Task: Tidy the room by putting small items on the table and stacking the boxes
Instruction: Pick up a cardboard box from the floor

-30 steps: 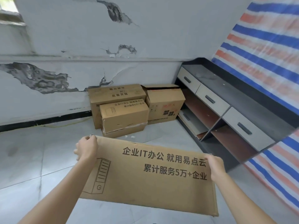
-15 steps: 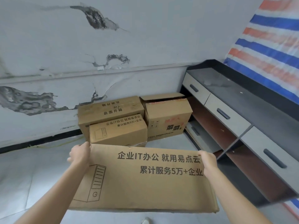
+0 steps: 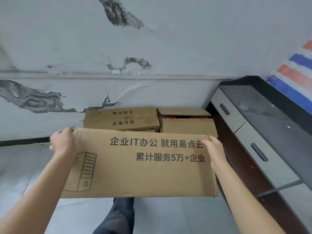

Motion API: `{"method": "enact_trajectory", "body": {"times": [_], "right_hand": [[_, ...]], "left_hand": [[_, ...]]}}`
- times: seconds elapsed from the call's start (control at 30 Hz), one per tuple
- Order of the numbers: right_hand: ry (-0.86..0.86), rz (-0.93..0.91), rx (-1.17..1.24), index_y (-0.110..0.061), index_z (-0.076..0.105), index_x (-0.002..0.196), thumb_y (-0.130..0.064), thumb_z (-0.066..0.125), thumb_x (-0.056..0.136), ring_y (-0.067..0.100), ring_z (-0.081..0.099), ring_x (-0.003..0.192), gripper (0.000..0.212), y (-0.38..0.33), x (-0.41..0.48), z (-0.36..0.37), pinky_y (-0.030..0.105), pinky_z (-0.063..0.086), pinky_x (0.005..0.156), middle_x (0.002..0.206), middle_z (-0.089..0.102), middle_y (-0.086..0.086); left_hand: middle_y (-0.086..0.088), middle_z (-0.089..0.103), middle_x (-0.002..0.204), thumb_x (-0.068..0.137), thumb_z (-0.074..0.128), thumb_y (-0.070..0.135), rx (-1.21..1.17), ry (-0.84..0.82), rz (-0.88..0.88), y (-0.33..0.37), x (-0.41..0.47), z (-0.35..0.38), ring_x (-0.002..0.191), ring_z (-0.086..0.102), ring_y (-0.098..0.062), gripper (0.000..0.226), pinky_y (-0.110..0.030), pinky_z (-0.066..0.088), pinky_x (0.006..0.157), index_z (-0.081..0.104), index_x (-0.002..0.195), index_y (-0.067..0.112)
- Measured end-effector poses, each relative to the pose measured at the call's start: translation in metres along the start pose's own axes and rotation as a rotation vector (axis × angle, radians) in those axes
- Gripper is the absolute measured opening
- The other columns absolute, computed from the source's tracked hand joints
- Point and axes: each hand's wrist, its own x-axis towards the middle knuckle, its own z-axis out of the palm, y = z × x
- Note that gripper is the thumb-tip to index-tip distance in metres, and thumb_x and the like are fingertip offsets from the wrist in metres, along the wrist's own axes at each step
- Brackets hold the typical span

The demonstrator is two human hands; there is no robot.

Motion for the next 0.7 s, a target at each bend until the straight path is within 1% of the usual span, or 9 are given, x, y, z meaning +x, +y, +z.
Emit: {"method": "enact_trajectory", "body": {"times": [0.07,0.13,0.17,0.33,0.4,0.5,0.57,0.63,0.7], "right_hand": [[-0.044,-0.046,-0.017,-0.013,0.034,0.143,-0.009,0.05,0.091,0.022,0.045,0.126,0.055,-0.022,0.024,0.014,0.044,0.036,0.108,0.128,0.048,0.0],[-0.071,-0.071,-0.039,-0.018,0.027,0.146,-0.011,0.053,0.09,0.023,0.042,0.13,0.062,-0.041,0.052,0.028,0.047,0.035,0.109,0.141,0.043,0.002],[-0.072,-0.083,-0.051,-0.021,0.025,0.147,-0.012,0.054,0.089,0.023,0.041,0.131,0.065,-0.049,0.068,0.035,0.048,0.035,0.109,0.145,0.04,0.003],[-0.059,-0.108,-0.129,-0.025,0.02,0.148,-0.01,0.055,0.089,0.023,0.039,0.132,0.07,-0.101,0.146,0.081,0.049,0.033,0.109,0.147,0.037,0.006],[-0.063,-0.12,-0.137,-0.024,0.02,0.148,-0.009,0.055,0.089,0.023,0.039,0.132,0.07,-0.117,0.174,0.103,0.048,0.033,0.11,0.148,0.036,0.005],[-0.071,-0.156,-0.162,-0.023,0.021,0.148,-0.008,0.055,0.089,0.023,0.035,0.135,0.07,-0.134,0.212,0.135,0.046,0.03,0.112,0.15,0.033,0.006],[-0.062,-0.182,-0.183,-0.02,0.021,0.148,-0.006,0.053,0.091,0.023,0.032,0.136,0.067,-0.144,0.234,0.154,0.039,0.028,0.112,0.151,0.03,0.005],[-0.059,-0.181,-0.176,-0.02,0.022,0.147,-0.006,0.052,0.092,0.024,0.036,0.133,0.065,-0.158,0.255,0.173,0.034,0.032,0.103,0.148,0.033,0.007],[-0.124,-0.144,-0.167,-0.024,0.021,0.147,-0.008,0.053,0.092,0.025,0.046,0.122,0.066,-0.17,0.284,0.193,0.037,0.039,0.096,0.14,0.043,0.011]], "left_hand": [[-0.022,0.06,0.102,0.082,0.049,0.019,-0.024,-0.01,-0.018,0.019,0.026,0.022,0.107,0.047,-0.035,0.022,-0.034,0.034,0.079,0.044,0.062,0.013],[-0.025,0.057,0.121,0.082,0.05,0.022,-0.018,-0.005,-0.028,0.036,0.052,0.049,0.116,0.047,-0.037,0.014,-0.042,0.041,0.089,0.052,0.076,0.01],[-0.025,0.056,0.123,0.081,0.051,0.023,-0.003,-0.006,-0.03,0.045,0.066,0.063,0.122,0.045,-0.037,0.016,-0.044,0.041,0.095,0.056,0.082,0.008],[-0.02,0.059,0.116,0.078,0.053,0.03,-0.024,-0.058,-0.041,0.085,0.116,0.13,0.123,0.044,-0.035,0.035,-0.043,0.039,0.097,0.064,0.105,0.011],[-0.019,0.061,0.114,0.076,0.052,0.031,-0.073,-0.051,-0.029,0.098,0.137,0.149,0.122,0.045,-0.035,0.035,-0.044,0.038,0.099,0.065,0.103,0.013],[-0.018,0.061,0.112,0.08,0.05,0.027,-0.082,0.03,-0.013,0.121,0.163,0.169,0.123,0.043,-0.034,0.032,-0.049,0.036,0.104,0.065,0.103,0.011],[-0.021,0.06,0.116,0.082,0.048,0.025,-0.093,0.085,0.017,0.14,0.177,0.181,0.116,0.047,-0.036,0.035,-0.05,0.036,0.102,0.063,0.108,0.007],[-0.016,0.062,0.11,0.084,0.046,0.021,-0.114,0.094,0.057,0.159,0.19,0.195,0.103,0.05,-0.034,0.033,-0.047,0.038,0.1,0.064,0.108,0.008],[-0.01,0.059,0.115,0.085,0.049,0.025,-0.06,0.06,0.108,0.172,0.209,0.211,0.111,0.049,-0.03,0.038,-0.042,0.038,0.1,0.061,0.118,0.013]]}}
